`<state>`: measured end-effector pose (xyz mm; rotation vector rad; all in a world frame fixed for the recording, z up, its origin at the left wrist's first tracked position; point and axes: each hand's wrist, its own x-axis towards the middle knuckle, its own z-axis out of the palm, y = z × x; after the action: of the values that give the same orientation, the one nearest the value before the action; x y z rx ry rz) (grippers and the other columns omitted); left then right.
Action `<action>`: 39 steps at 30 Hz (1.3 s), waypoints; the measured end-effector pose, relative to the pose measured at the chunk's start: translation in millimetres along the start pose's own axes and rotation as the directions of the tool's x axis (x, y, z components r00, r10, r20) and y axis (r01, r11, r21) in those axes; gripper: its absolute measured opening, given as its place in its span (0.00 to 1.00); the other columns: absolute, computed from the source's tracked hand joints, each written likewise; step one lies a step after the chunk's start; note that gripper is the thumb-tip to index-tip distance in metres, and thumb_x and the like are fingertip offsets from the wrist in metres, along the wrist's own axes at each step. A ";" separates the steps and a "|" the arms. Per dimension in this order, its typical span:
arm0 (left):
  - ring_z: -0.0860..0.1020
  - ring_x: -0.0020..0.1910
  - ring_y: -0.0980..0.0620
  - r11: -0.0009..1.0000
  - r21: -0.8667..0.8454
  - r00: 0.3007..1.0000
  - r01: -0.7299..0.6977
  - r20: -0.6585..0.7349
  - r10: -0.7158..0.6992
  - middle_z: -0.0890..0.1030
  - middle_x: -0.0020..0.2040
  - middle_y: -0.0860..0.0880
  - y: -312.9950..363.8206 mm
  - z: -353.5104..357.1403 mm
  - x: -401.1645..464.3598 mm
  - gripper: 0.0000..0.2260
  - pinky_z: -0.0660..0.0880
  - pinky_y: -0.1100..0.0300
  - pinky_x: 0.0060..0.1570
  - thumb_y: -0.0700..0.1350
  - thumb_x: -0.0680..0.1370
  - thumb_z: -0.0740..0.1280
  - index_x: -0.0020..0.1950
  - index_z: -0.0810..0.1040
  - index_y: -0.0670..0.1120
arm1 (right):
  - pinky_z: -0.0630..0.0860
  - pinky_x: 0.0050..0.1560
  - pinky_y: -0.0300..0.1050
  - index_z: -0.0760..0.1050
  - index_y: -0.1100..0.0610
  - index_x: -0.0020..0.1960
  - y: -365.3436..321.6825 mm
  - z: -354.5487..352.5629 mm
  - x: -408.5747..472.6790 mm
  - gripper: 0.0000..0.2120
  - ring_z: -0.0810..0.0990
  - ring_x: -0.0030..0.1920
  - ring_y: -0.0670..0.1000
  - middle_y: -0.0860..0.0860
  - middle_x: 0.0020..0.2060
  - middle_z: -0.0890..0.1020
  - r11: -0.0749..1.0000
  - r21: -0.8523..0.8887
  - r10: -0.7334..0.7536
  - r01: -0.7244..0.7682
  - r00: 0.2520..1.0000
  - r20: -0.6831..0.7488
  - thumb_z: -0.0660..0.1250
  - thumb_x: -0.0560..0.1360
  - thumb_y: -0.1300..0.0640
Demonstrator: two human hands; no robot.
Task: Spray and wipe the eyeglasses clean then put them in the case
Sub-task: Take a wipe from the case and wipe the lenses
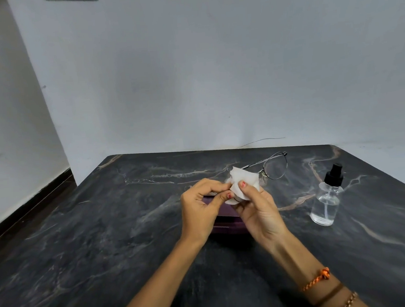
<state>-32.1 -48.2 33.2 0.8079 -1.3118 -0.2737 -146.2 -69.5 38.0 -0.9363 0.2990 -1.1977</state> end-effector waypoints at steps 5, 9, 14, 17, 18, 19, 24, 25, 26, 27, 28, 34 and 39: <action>0.79 0.37 0.60 0.998 0.040 0.999 0.042 -0.014 -0.041 0.82 0.36 0.62 0.4 -4.7 4.1 0.04 0.77 0.64 0.42 0.40 0.65 0.72 0.36 0.81 0.49 | 0.79 0.38 0.41 0.80 0.59 0.41 -10.0 -3.3 -0.7 0.06 0.83 0.36 0.46 0.51 0.33 0.85 0.935 -0.352 -0.048 0.040 0.999 -0.016 0.74 0.64 0.62; 0.80 0.39 0.61 0.992 0.061 0.993 0.115 0.022 -0.116 0.82 0.35 0.63 0.5 -14.4 12.4 0.15 0.78 0.65 0.43 0.33 0.70 0.69 0.38 0.79 0.55 | 0.74 0.30 0.35 0.78 0.58 0.38 -16.1 0.2 -2.9 0.08 0.80 0.30 0.44 0.47 0.27 0.82 0.832 -0.553 -0.056 0.039 0.998 -0.014 0.64 0.73 0.68; 0.80 0.42 0.62 0.980 0.030 0.974 0.195 0.107 -0.198 0.83 0.37 0.64 5.1 -14.2 13.8 0.15 0.77 0.67 0.46 0.35 0.71 0.67 0.42 0.79 0.56 | 0.71 0.25 0.32 0.77 0.60 0.37 -22.1 -1.3 -1.8 0.10 0.78 0.26 0.42 0.48 0.25 0.82 0.851 -0.520 -0.107 0.072 0.994 -0.038 0.62 0.74 0.68; 0.80 0.43 0.62 0.980 0.047 0.970 0.195 0.141 -0.200 0.82 0.40 0.61 8.2 -15.0 14.3 0.14 0.77 0.67 0.47 0.36 0.71 0.68 0.43 0.79 0.57 | 0.76 0.31 0.34 0.79 0.60 0.39 -24.6 -4.6 -0.1 0.09 0.80 0.30 0.44 0.49 0.28 0.83 0.868 -0.488 -0.143 0.091 0.987 -0.070 0.62 0.74 0.67; 0.79 0.43 0.64 0.981 0.056 0.971 0.187 0.142 -0.193 0.81 0.42 0.61 9.2 -15.4 14.4 0.14 0.77 0.68 0.47 0.35 0.71 0.68 0.43 0.78 0.57 | 0.77 0.33 0.35 0.79 0.60 0.39 -23.6 -5.5 0.7 0.10 0.81 0.31 0.44 0.49 0.28 0.84 0.872 -0.481 -0.146 0.090 0.986 -0.080 0.62 0.74 0.67; 0.79 0.43 0.65 0.982 0.060 0.972 0.181 0.138 -0.188 0.80 0.43 0.60 10.2 -15.4 14.2 0.14 0.76 0.70 0.46 0.35 0.71 0.67 0.43 0.78 0.56 | 0.78 0.34 0.35 0.79 0.59 0.38 -22.6 -5.6 1.1 0.10 0.81 0.31 0.44 0.49 0.28 0.84 0.877 -0.473 -0.145 0.087 0.985 -0.089 0.62 0.74 0.67; 0.78 0.43 0.66 0.981 0.026 0.975 0.191 0.109 -0.193 0.81 0.40 0.60 12.5 -12.9 11.7 0.14 0.74 0.72 0.44 0.34 0.72 0.67 0.43 0.78 0.54 | 0.79 0.38 0.36 0.79 0.59 0.41 -18.6 -2.4 1.4 0.08 0.83 0.35 0.44 0.48 0.31 0.85 0.914 -0.395 -0.160 0.093 0.977 -0.139 0.62 0.74 0.66; 0.78 0.43 0.66 0.982 0.022 0.976 0.190 0.106 -0.191 0.81 0.40 0.60 13.3 -11.8 10.9 0.13 0.75 0.71 0.45 0.34 0.72 0.67 0.43 0.78 0.54 | 0.80 0.39 0.36 0.79 0.59 0.42 -18.2 -1.8 1.7 0.08 0.83 0.36 0.44 0.48 0.31 0.85 0.921 -0.378 -0.165 0.095 0.974 -0.156 0.62 0.74 0.66; 0.78 0.43 0.65 0.982 0.014 0.976 0.190 0.105 -0.190 0.82 0.39 0.60 14.0 -10.8 10.1 0.13 0.75 0.70 0.46 0.34 0.72 0.66 0.43 0.77 0.54 | 0.80 0.39 0.36 0.79 0.59 0.42 -17.5 -1.5 2.3 0.07 0.83 0.36 0.44 0.48 0.32 0.85 0.927 -0.361 -0.171 0.098 0.969 -0.176 0.63 0.74 0.66; 0.78 0.43 0.65 0.982 0.000 0.976 0.191 0.106 -0.190 0.82 0.39 0.61 15.2 -9.5 9.2 0.13 0.75 0.69 0.47 0.34 0.72 0.66 0.43 0.77 0.55 | 0.80 0.39 0.36 0.78 0.60 0.42 -17.7 -0.8 2.4 0.06 0.83 0.36 0.44 0.48 0.32 0.85 0.934 -0.343 -0.176 0.101 0.965 -0.193 0.63 0.74 0.65; 0.78 0.44 0.65 0.981 -0.015 0.976 0.194 0.107 -0.192 0.82 0.39 0.61 16.1 -8.2 8.4 0.14 0.75 0.69 0.48 0.34 0.73 0.66 0.44 0.77 0.54 | 0.79 0.38 0.36 0.78 0.60 0.43 -17.9 0.2 2.2 0.06 0.83 0.36 0.44 0.48 0.32 0.85 0.939 -0.326 -0.180 0.107 0.962 -0.205 0.63 0.74 0.65; 0.77 0.43 0.66 0.980 -0.059 0.979 0.191 0.091 -0.185 0.79 0.43 0.56 19.3 -4.6 5.7 0.14 0.75 0.71 0.46 0.32 0.74 0.63 0.44 0.76 0.53 | 0.78 0.32 0.34 0.77 0.58 0.37 -19.3 5.7 -0.3 0.08 0.81 0.30 0.42 0.47 0.26 0.83 0.927 -0.334 -0.265 0.171 0.929 -0.259 0.63 0.73 0.65; 0.78 0.43 0.67 0.982 -0.103 0.983 0.159 -0.072 -0.167 0.78 0.44 0.54 15.3 -12.5 13.2 0.13 0.74 0.73 0.45 0.31 0.73 0.63 0.45 0.75 0.50 | 0.78 0.36 0.34 0.77 0.56 0.36 -32.1 -11.2 6.3 0.08 0.81 0.32 0.41 0.43 0.26 0.83 0.909 -0.371 -0.341 0.188 0.848 -0.407 0.65 0.73 0.63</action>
<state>-20.9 -40.8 52.7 0.8370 -1.1500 -0.4281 -172.3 -82.1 57.0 -0.9798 0.7881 -1.6700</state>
